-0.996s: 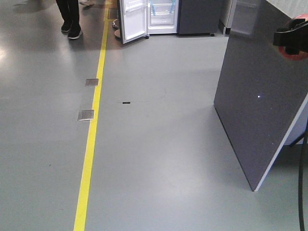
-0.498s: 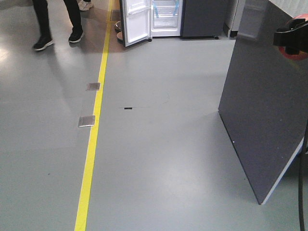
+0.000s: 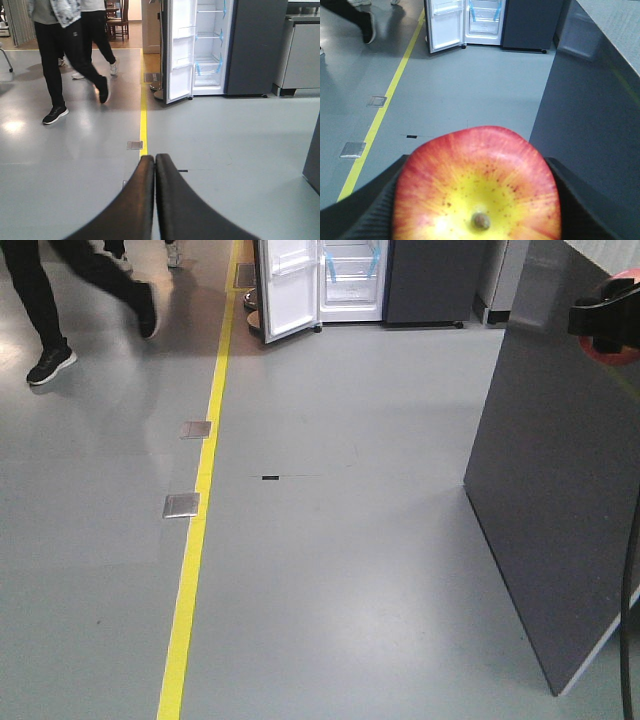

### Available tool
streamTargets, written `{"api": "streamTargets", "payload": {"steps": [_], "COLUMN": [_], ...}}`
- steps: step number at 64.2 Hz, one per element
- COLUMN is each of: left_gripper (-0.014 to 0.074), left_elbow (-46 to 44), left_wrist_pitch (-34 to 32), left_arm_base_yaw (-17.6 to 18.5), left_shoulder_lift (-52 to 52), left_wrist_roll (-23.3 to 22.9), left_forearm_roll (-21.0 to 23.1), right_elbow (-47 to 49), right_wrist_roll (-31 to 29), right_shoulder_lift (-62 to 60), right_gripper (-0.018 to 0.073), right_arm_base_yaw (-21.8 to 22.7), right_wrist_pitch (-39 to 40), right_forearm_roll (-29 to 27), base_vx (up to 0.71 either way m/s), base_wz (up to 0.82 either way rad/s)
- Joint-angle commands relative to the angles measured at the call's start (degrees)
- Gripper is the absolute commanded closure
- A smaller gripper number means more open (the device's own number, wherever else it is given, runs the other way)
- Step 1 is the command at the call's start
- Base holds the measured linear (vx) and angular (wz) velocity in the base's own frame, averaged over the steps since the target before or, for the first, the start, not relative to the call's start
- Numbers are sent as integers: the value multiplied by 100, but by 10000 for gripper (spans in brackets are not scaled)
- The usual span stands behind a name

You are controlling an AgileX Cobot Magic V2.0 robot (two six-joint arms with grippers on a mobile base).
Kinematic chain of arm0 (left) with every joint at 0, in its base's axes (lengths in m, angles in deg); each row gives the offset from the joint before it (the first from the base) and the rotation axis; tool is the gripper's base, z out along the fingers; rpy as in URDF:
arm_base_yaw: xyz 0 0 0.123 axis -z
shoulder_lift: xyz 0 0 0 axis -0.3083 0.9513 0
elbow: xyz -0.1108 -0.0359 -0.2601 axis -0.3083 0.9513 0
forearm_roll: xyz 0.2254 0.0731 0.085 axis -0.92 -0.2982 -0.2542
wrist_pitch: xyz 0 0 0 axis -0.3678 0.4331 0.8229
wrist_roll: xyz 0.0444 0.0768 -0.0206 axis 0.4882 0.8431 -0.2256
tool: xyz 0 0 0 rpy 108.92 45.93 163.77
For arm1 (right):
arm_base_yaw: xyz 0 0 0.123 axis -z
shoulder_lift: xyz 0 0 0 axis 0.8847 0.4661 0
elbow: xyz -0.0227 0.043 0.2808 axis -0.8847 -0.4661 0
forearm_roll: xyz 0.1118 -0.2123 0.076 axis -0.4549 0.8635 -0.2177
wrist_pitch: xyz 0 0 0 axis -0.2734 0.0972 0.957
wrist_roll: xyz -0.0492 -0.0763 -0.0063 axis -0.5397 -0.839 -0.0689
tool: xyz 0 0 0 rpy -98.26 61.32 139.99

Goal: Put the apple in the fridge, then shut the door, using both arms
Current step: 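Drive the base toward the open white refrigerator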

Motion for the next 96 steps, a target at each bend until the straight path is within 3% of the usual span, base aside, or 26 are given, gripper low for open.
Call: {"api": "streamTargets", "payload": {"steps": [1,96], "left_gripper": [602,602], "left_elbow": [170,170], "left_wrist_pitch": [-421,-421], "left_arm_base_yaw": [4,4], "left_shoulder_lift": [-82,-82], "left_wrist_roll": [-9,-9], "left_forearm_roll": [3,3], "right_elbow": [172,172], "right_wrist_roll": [-44,-44], "right_shoulder_lift": [-186,-186], "right_gripper": [489,489], "right_arm_base_yaw": [19,19], "right_wrist_pitch": [480,480], "right_forearm_roll": [5,5], "base_vx": [18,20], "base_wz": [3,3]}}
